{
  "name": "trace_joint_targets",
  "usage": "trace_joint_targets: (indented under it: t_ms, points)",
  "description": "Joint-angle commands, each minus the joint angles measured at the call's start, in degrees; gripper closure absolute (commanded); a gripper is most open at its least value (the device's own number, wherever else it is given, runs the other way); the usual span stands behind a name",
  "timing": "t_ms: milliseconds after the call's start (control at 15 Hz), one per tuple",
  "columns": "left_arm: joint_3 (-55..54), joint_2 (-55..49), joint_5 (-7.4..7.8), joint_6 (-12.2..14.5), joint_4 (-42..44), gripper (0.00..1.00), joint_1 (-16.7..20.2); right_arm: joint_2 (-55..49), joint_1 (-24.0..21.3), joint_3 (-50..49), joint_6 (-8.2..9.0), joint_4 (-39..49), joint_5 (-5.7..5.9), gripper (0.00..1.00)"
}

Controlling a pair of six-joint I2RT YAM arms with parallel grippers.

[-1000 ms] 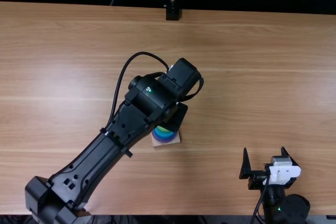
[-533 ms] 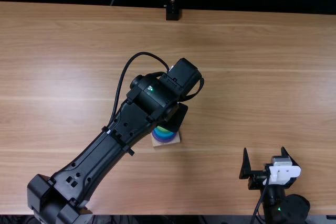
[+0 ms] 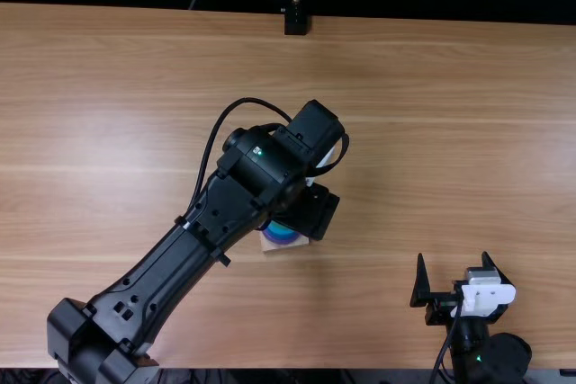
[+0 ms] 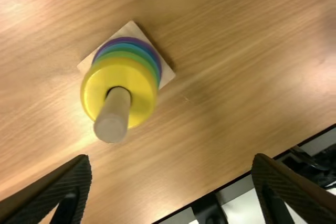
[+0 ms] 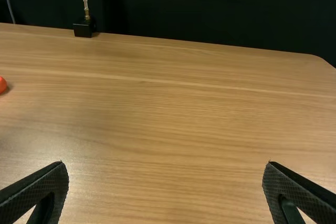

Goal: Build the Hanoi tower: stack the rings onto the peg from bottom to top in this color order: purple, dark blue, light blue, dark green, light green, yellow, orange.

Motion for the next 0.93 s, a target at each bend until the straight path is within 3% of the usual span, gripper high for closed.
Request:
trace_joint_targets:
  t_ms: [0,133,267,533,667,733,800,867]
  points:
    - [0.8,1.1,0.72,-0.2,0.2,0.00,0.6,-0.7,-0.6,-3.9,-0.25,-3.0,0.12,0.00]
    - [2.2,1.0,0.62,0.2,0.5,0.00,3.8,-0.7,-0.6,-3.9,-0.14,-3.0,0.12,0.00]
    - [3.5,1.2,-0.76,0.3,0.9,0.00,6.0,-0.7,-0.6,-3.9,-0.25,-3.0,0.12,0.00]
    - [8.0,7.1,-10.46,0.6,4.2,0.00,8.1,-0.7,-0.6,-3.9,-0.14,-3.0,0.12,0.00]
    - [12.2,10.8,-16.68,1.2,3.3,0.00,8.4,-0.7,-0.6,-3.9,-0.14,-3.0,0.12,0.00]
    - [14.3,13.8,-19.74,3.9,2.8,0.00,8.3,-0.7,-0.6,-3.9,-0.14,-3.0,0.12,0.00]
    - [15.5,16.7,-21.11,7.9,2.7,0.00,8.3,-0.7,-0.6,-3.9,-0.14,-3.0,0.12,0.00]
    - [15.7,18.5,-21.01,10.8,2.7,0.00,8.4,-0.7,-0.6,-3.9,-0.14,-3.0,0.12,0.00]
